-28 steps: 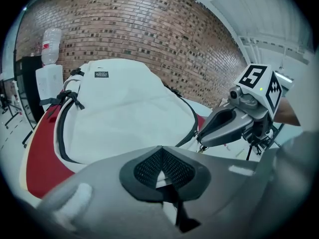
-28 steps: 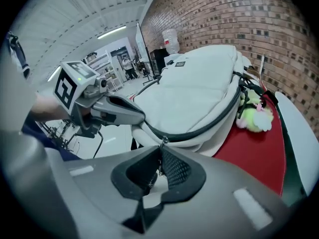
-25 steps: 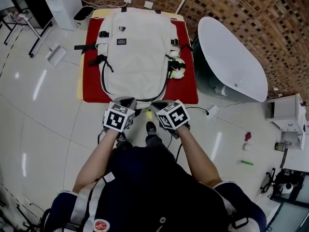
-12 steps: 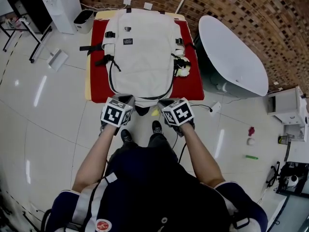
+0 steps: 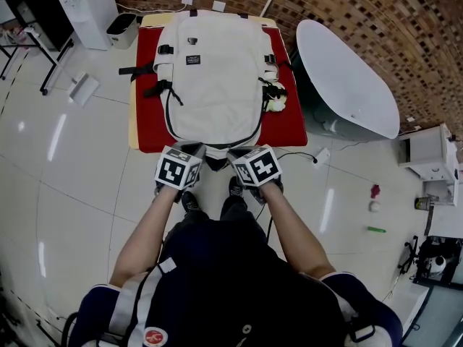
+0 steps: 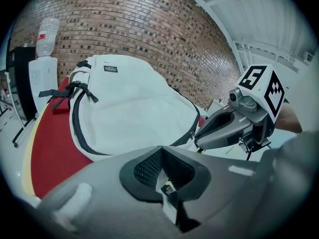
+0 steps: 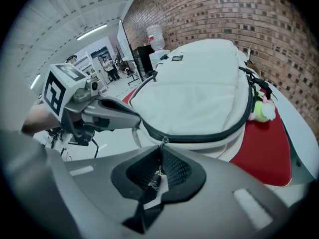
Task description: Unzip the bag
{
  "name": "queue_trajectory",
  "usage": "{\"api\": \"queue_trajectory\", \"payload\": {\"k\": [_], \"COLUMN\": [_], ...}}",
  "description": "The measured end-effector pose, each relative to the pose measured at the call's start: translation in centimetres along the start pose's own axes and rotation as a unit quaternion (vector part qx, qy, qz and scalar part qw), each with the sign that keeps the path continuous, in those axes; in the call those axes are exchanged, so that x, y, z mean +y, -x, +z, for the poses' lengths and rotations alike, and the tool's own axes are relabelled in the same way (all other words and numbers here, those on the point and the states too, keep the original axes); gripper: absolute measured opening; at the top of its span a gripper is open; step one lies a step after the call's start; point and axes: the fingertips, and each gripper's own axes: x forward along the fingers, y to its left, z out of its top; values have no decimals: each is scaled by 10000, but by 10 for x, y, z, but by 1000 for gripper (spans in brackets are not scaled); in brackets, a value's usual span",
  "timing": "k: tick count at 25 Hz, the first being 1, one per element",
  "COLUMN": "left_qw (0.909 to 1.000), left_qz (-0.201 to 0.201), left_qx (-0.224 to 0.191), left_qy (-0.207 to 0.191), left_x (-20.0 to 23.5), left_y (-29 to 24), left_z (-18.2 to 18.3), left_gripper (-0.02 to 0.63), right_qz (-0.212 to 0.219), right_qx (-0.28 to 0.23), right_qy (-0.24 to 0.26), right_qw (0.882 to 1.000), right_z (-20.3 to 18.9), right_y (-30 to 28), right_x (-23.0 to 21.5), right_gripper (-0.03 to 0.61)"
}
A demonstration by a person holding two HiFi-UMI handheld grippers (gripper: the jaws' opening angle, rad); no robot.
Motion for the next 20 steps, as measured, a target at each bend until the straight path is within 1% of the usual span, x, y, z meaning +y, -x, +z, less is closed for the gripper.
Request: {"api": "queue_trajectory", "payload": {"k": [4, 7, 9, 13, 16, 20], "left_qw": [10000, 9999, 9998, 9999, 9998, 9982], "left_qz": [-67, -163, -179, -97, 44, 388], "left_qx": [10, 3, -10, -36, -219, -446], "left_qy": [60, 25, -36, -113, 2, 111], "left_x": [-2, -8, -14, -35, -47, -53], "left_y": [-1, 3, 7, 8, 5, -3], "left_z": [-2, -1, 0, -6, -9, 0], "left_gripper": [2, 2, 3, 3, 3, 3], "right_qz": [-5, 169, 285, 490, 812, 1030], "right_qx": [27, -36, -70, -117, -120, -262], "right_qy": [-21, -66, -8, 266, 480, 737], "right_qw": [10000, 9998, 9996, 9984, 9955, 9916], "right_z": [1, 1, 0, 0, -3, 1], "right_y": [-2, -1, -1, -2, 1, 13], "right_x": [4, 3, 3, 3, 7, 2], "right_gripper": [28, 28, 28, 48, 114, 118]}}
